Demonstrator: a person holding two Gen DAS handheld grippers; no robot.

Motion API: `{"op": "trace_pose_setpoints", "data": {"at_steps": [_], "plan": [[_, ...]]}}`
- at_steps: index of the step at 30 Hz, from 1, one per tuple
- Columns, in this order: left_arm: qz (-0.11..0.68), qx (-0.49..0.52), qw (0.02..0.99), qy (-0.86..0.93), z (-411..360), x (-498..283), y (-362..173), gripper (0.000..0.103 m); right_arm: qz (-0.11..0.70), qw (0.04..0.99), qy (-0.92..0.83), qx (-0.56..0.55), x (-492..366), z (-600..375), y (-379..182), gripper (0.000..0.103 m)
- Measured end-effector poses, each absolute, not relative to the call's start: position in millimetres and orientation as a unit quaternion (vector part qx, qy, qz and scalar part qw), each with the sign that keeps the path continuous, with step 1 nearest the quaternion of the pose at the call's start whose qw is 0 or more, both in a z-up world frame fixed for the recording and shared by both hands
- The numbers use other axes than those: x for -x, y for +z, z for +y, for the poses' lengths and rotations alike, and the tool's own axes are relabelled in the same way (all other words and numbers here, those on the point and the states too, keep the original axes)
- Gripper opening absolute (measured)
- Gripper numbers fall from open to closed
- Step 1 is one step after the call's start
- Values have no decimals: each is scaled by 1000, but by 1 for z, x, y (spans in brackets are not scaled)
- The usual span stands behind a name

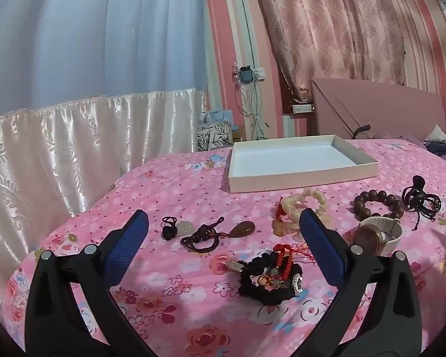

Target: Organize jewelry

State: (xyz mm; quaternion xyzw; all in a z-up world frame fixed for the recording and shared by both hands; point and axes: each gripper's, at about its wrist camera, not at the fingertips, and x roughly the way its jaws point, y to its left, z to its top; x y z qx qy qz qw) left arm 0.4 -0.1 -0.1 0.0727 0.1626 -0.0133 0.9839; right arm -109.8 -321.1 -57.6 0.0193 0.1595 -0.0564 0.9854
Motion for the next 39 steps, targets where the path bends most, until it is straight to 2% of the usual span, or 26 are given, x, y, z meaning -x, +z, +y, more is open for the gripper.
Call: {"op": "trace_pose_setpoints", "data": {"at_steps": [39], "plan": [[150,-44,988,-7,14,5,4,100,171,983,-62,-22,108,-322,-59,101]]}}
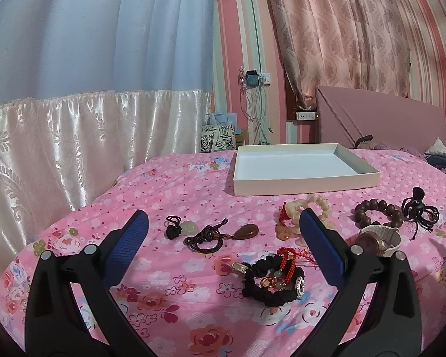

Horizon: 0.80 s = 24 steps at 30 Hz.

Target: Organize jewelry

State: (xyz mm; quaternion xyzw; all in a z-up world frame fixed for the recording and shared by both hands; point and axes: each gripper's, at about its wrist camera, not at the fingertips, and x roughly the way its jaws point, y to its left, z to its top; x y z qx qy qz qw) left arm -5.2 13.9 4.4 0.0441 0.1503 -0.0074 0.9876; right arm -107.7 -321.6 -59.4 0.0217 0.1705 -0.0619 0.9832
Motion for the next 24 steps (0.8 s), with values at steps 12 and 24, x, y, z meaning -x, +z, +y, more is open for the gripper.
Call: {"op": "trace_pose_setpoints", "data": {"at_steps": [12,24], "plan": [[147,-36,988,-10,16,6,6,100,172,983,-67,-23,107,-322,-61,101],[145,-29,989,-11,20,7,6,100,169,983,-71,-23,108,-322,-61,101]]}}
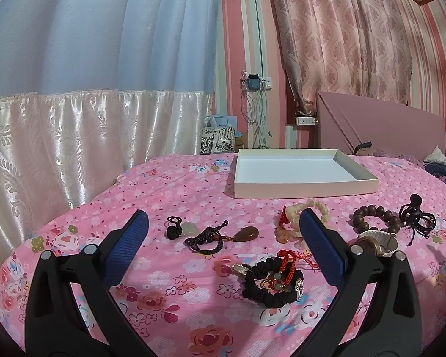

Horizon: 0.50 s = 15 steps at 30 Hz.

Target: Organize jewelry

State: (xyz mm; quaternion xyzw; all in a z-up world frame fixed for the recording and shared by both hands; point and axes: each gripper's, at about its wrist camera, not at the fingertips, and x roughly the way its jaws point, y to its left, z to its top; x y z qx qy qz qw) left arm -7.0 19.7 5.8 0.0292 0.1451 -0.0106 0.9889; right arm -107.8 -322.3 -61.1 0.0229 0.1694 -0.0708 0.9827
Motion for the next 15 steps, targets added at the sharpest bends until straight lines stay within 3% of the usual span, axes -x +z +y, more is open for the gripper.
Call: {"op": "trace_pose_setpoints", "data": {"at_steps": [15], "plan": [[150,-30,988,-11,20,4,6,100,171,983,-70,-23,107,-322,-61,101]]}}
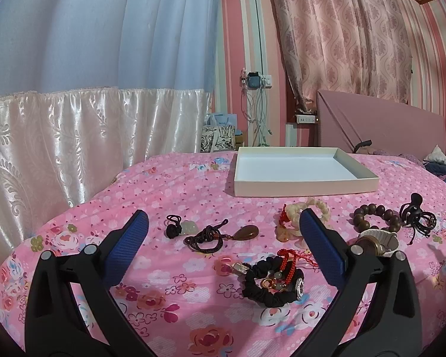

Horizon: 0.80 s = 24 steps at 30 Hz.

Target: Organize jewelry

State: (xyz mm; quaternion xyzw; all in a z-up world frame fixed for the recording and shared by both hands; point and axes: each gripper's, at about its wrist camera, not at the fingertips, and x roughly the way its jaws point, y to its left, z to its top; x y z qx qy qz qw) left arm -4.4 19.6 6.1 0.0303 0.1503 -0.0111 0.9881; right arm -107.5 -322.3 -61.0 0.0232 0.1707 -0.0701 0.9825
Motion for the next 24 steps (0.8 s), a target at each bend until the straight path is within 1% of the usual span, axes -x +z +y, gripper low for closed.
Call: {"op": "trace_pose_setpoints", "data": {"at_steps": [7,12,15,19,24], "plan": [[159,-26,987,-15,20,1,4,100,163,984,-67,-26,111,-322,-60,101],[164,-25,986,-12,20,0,3,100,156,981,-63,-96,120,-348,-60,101],[175,-20,984,-18,23,-1,2,100,176,976,-51,-116,117,-355,-63,101],[198,-36,979,-33,24,-8,-1,100,185,975,-47,-116,115,-349,-63,101],[232,-34,970,-59,41,-19,-5,100,229,968,-22,-101,97,-329,-70,101]]}}
